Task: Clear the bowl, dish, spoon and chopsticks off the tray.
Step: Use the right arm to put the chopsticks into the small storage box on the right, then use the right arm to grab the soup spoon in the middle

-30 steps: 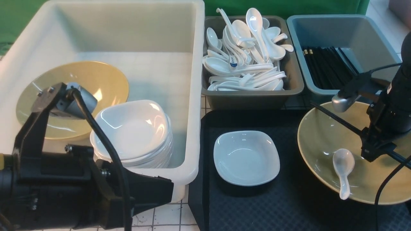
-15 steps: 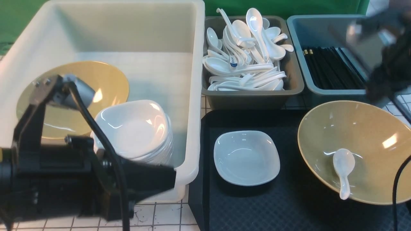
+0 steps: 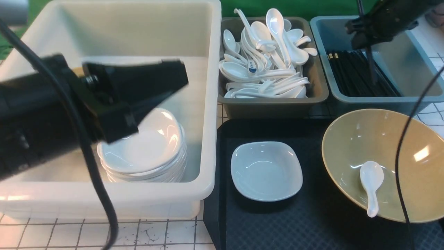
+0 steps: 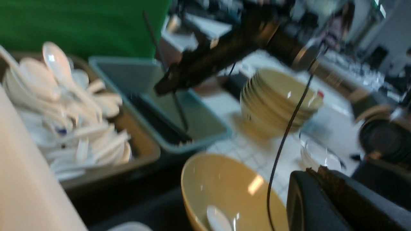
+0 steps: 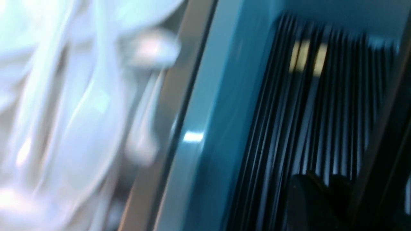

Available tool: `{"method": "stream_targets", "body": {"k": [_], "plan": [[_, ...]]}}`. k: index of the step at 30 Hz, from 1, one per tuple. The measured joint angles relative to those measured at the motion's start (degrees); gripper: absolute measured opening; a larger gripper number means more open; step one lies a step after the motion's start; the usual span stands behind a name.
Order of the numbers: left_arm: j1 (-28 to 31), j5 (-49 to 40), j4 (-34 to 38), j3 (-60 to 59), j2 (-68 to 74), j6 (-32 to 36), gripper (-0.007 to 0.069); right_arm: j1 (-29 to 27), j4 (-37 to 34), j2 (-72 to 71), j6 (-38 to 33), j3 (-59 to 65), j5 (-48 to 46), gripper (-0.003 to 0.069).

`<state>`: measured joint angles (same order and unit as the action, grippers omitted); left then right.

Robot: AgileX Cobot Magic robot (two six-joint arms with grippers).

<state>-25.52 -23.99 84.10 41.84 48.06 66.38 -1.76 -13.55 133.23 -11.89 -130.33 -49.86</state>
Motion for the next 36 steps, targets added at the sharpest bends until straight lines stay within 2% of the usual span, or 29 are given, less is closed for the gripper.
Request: {"method": "stream_targets", "body": {"k": [4,6,8,12,14,15,17,20,24,27,29,34,36], "plan": [[0.0,0.1,4.0,0.0,0.0,3.9,-0.0001,0.0,-0.1,4.1,1.7,-2.4,2.9,0.0081],[0.0,0.1,4.4,0.0,0.0,4.4,-0.0001,0.0,0.4,5.0,1.9,-2.4,2.8,0.0116],[0.0,-0.2,4.6,0.0,0.0,4.6,-0.0001,0.0,1.0,5.2,2.9,-2.4,2.5,0.0178],[0.0,-0.7,4.6,0.0,0.0,4.6,-0.0001,-0.1,2.1,4.3,6.8,-2.7,-0.5,0.0411],[0.0,-0.7,4.6,0.0,0.0,4.7,-0.0001,-0.1,2.2,3.5,7.1,-2.7,-2.4,0.0473],[0.0,-0.7,4.6,0.0,0.0,4.8,-0.0001,-0.1,2.5,1.9,7.1,-2.7,-6.3,0.0538],[0.0,-0.7,4.6,0.0,0.0,4.8,-0.0001,-0.1,2.5,-0.4,6.8,-2.7,-11.7,0.0573],[0.0,-0.7,2.7,0.0,0.0,4.6,-0.0001,0.0,2.7,-5.4,5.7,-2.0,-17.2,0.0553],[0.0,-2.6,-3.1,0.0,0.0,1.5,-0.0001,0.1,2.9,-14.1,5.8,4.6,-17.2,0.044],[0.0,-4.8,-8.0,0.0,0.0,-1.3,-0.0001,0.1,2.9,-21.7,7.3,14.1,-17.2,0.0356],[0.0,-6.2,-12.4,0.0,0.0,-3.2,-0.0001,1.0,3.1,-31.3,9.4,27.6,-17.2,0.0302],[0.0,-6.3,-14.7,0.0,0.0,-4.1,-0.0001,4.2,3.0,-42.6,12.6,48.1,-16.0,0.0306],[0.0,-6.4,-14.9,0.0,0.0,-4.1,-0.0001,5.9,2.7,-44.3,16.2,57.1,-12.9,0.0352]]}}
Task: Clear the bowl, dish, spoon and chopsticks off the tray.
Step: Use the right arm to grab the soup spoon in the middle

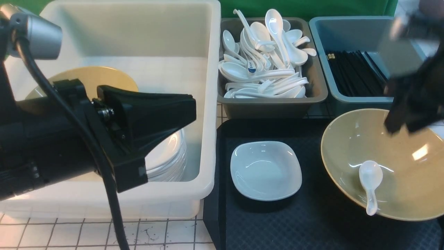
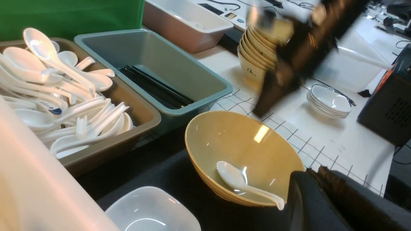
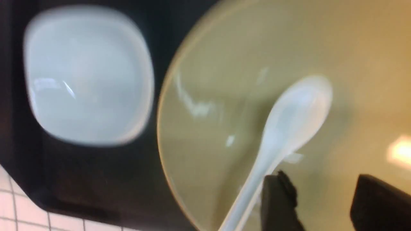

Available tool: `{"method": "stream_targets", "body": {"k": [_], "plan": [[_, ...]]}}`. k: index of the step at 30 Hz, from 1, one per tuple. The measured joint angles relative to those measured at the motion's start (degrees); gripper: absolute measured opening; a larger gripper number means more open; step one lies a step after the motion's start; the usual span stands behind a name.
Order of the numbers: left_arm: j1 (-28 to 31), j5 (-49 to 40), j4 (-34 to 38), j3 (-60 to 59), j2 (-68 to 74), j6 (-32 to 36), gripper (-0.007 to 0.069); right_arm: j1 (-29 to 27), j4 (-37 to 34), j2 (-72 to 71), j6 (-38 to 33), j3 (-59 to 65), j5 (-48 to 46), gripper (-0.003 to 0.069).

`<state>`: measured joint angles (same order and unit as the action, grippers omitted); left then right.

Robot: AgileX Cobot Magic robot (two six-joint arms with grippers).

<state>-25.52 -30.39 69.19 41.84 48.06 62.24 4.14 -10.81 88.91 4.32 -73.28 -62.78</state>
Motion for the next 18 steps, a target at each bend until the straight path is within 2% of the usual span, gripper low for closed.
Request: {"method": "stream_targets", "body": {"k": [7,18], "plan": [[0.0,-0.7,2.2,0.0,0.0,0.0,-0.0001,1.0,-0.6,5.2,8.1,6.9,3.4,0.0504],[0.0,-1.0,2.7,0.0,0.0,0.6,-0.0001,2.9,-3.4,14.2,8.6,7.0,5.6,0.0526]]}}
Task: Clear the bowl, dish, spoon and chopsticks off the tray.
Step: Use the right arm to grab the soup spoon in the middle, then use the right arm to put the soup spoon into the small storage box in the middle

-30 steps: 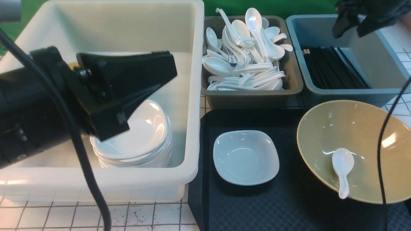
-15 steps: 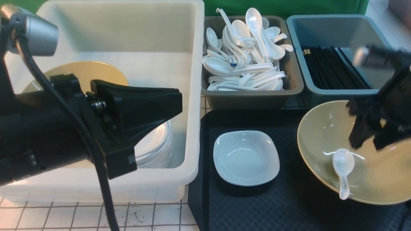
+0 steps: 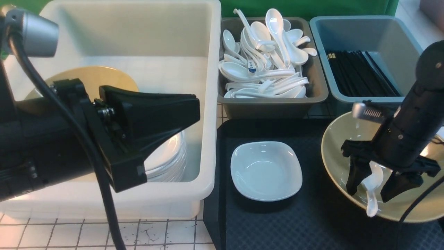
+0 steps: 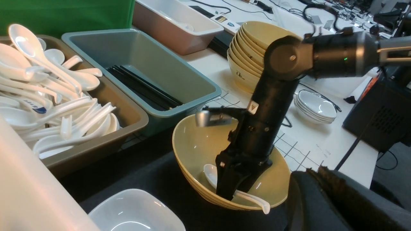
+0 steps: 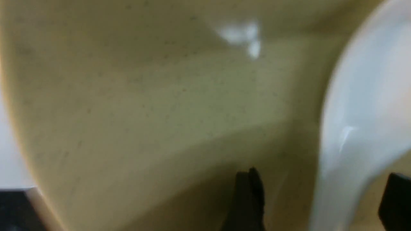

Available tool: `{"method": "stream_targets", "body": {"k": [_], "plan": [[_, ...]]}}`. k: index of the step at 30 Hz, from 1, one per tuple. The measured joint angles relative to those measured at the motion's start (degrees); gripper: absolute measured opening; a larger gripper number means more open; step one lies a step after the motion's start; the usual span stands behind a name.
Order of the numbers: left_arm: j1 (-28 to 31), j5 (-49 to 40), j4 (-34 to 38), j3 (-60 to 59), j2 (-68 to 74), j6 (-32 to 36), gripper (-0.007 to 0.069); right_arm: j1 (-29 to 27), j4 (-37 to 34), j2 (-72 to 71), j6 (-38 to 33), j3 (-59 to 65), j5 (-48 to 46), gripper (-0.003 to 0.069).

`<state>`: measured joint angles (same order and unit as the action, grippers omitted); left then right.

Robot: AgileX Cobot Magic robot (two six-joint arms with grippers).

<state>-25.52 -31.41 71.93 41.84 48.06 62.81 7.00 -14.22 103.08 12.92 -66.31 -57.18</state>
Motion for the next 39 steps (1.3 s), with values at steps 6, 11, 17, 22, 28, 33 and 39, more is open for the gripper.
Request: {"method": "stream_targets", "body": {"k": [6,11,17,22,28,33,39], "plan": [[0.0,-0.2,0.0,0.0,0.0,0.9,-0.0001,-0.1,-0.1,2.7,-6.1,-0.1,0.7,0.0447],[0.0,-0.3,0.0,0.0,0.0,0.9,-0.0001,-0.1,-0.3,2.8,-12.1,-0.7,0.0,0.029],[0.0,-0.4,0.0,0.0,0.0,1.0,-0.0001,-0.1,3.5,2.7,-16.1,-6.5,-4.9,0.0239],[0.0,2.0,-0.5,0.0,0.0,1.1,-0.0001,0.4,5.6,-1.8,-16.0,-15.2,-9.1,0.0239],[0.0,14.5,0.8,0.0,0.0,0.7,-0.0001,4.1,4.9,0.4,-17.1,-29.9,5.9,0.0239],[0.0,21.4,2.1,0.0,0.0,1.1,-0.0001,5.9,2.4,14.3,-19.3,-46.4,14.7,0.0237],[0.0,19.6,2.6,0.0,0.0,1.9,-0.0001,6.6,1.5,31.3,-19.4,-65.9,21.1,0.0237]]}}
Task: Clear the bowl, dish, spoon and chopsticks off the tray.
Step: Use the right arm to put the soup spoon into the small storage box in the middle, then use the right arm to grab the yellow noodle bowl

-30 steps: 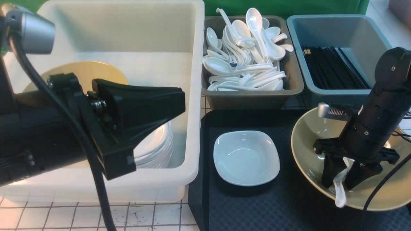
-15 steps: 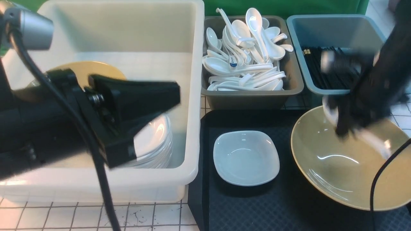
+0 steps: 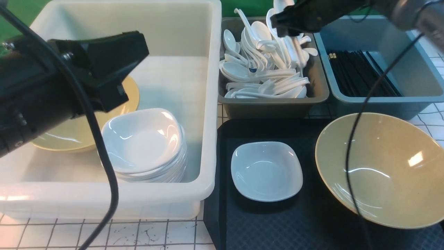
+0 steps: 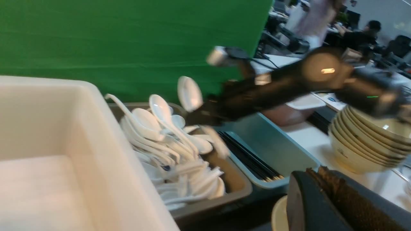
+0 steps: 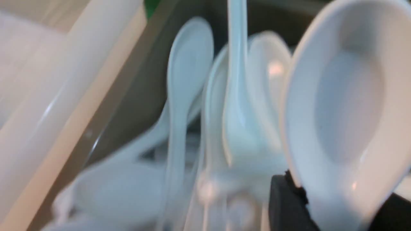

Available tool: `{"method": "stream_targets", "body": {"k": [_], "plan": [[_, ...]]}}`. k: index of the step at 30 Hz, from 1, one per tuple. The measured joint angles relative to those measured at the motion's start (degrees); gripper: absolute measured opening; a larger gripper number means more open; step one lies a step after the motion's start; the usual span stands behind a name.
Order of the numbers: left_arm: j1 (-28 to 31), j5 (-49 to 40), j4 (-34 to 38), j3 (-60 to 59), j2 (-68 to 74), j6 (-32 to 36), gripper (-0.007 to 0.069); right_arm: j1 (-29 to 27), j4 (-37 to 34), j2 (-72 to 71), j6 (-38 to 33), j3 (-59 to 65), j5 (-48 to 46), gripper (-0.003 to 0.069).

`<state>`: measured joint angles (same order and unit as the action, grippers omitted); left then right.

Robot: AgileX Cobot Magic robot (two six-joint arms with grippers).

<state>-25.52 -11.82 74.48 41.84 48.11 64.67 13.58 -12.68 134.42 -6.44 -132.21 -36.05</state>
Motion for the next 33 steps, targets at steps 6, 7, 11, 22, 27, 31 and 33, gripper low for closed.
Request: {"method": "stream_targets", "body": {"k": [6,7,11,22,27,31,33], "plan": [[0.0,-4.5,0.0,0.0,0.0,0.1,-0.0001,0.2,-0.4,6.0,0.2,-5.0,4.3,0.0302],[0.0,-4.8,0.0,0.0,0.0,0.1,-0.0001,0.2,-0.4,6.2,0.2,-5.0,4.2,0.0335],[0.0,-5.0,0.0,0.0,0.0,0.1,-0.0001,0.2,-0.4,6.2,0.2,-5.4,2.9,0.0494],[0.0,-6.5,0.0,0.0,0.0,0.1,-0.0001,0.1,0.5,-0.7,-1.3,-7.4,-12.6,0.0531],[0.0,-11.1,-0.5,0.0,0.0,0.1,-0.0001,0.0,0.7,-6.9,-4.8,-8.8,-27.6,0.0357],[0.0,-21.1,-2.1,0.0,0.0,-0.3,-0.0001,-0.1,1.2,-11.6,-7.3,-8.3,-31.0,0.0151],[0.0,-24.8,-3.3,0.0,0.0,-1.5,-0.0001,-0.1,2.1,-14.4,-7.2,-6.0,-31.0,0.0084]]}}
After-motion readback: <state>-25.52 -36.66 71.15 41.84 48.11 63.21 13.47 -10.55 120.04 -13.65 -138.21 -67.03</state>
